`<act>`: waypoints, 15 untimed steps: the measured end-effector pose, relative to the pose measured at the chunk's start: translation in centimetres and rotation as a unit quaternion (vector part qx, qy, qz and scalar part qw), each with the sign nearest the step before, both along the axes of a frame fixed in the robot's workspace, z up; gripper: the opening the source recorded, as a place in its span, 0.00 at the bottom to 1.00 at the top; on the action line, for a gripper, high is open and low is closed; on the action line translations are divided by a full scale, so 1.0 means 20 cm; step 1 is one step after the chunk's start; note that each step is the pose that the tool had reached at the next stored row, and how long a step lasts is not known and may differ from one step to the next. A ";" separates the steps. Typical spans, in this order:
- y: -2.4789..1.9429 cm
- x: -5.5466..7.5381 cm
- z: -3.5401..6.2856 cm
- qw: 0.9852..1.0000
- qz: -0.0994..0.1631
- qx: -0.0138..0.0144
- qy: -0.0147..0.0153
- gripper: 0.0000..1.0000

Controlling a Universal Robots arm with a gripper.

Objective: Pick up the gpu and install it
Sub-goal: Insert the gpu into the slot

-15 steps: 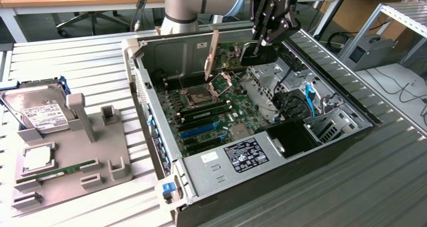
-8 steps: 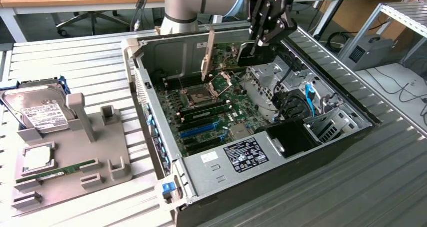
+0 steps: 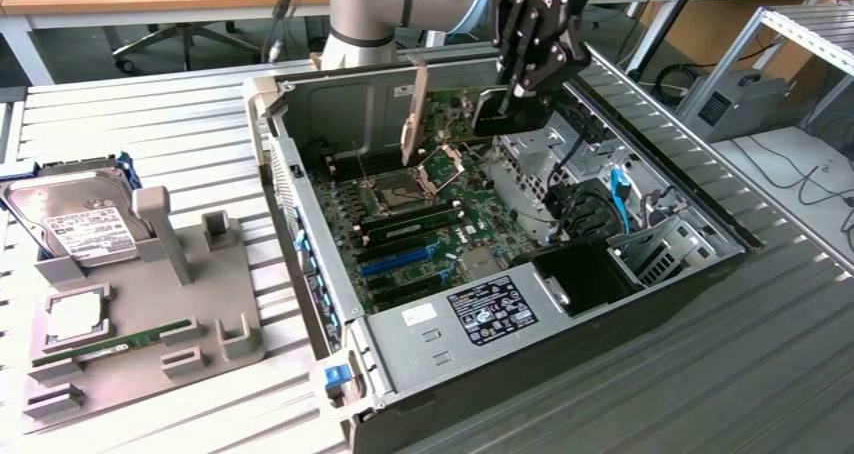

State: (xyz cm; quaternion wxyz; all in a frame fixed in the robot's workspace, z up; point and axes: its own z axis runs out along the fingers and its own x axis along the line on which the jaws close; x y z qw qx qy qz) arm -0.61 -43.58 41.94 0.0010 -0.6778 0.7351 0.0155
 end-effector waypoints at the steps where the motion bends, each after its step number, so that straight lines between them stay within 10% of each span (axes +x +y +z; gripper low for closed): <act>1: 0.000 0.00 -0.014 1.000 0.000 0.000 0.000 0.27; 15: 0.000 -0.04 -0.058 1.000 0.000 0.000 0.000 0.27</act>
